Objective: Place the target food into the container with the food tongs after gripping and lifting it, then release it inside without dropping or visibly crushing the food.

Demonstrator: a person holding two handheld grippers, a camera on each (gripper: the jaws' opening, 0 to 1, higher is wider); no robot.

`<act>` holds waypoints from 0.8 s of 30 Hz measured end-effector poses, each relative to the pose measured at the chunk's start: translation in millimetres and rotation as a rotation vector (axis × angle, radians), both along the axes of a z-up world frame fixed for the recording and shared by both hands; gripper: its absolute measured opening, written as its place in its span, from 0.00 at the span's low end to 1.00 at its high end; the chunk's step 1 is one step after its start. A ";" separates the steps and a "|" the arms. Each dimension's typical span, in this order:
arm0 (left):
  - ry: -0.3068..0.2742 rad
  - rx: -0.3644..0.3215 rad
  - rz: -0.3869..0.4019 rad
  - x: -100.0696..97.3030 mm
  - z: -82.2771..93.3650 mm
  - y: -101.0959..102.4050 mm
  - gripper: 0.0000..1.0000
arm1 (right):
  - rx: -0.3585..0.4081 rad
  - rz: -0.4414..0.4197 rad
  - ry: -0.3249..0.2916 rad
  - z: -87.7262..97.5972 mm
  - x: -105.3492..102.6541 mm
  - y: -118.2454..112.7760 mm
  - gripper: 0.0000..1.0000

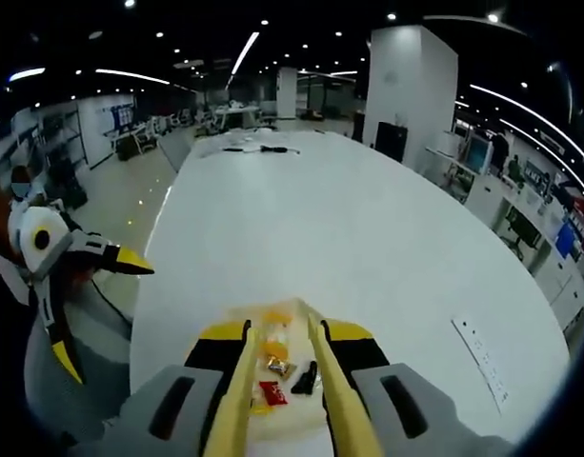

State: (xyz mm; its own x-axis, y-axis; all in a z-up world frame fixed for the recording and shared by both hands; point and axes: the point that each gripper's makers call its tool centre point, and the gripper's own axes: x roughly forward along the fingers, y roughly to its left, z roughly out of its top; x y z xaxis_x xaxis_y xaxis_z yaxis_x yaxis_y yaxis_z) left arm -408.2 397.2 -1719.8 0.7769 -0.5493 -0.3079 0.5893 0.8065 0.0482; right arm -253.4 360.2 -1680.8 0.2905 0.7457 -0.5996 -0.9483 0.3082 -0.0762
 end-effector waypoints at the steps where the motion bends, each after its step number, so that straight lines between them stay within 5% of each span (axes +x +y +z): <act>1: -0.001 -0.001 0.000 0.0 0.3 -0.2 0.96 | 0.001 -0.002 -0.005 0.8 1.0 -1.0 0.28; 10: 0.000 0.001 -0.002 0.1 -0.4 0.1 0.96 | 0.053 -0.017 -0.003 13.7 2.5 -11.5 0.29; 24: 0.000 0.003 -0.008 -1.1 -0.9 -1.2 0.95 | 0.031 -0.036 -0.026 17.0 0.4 -53.1 0.29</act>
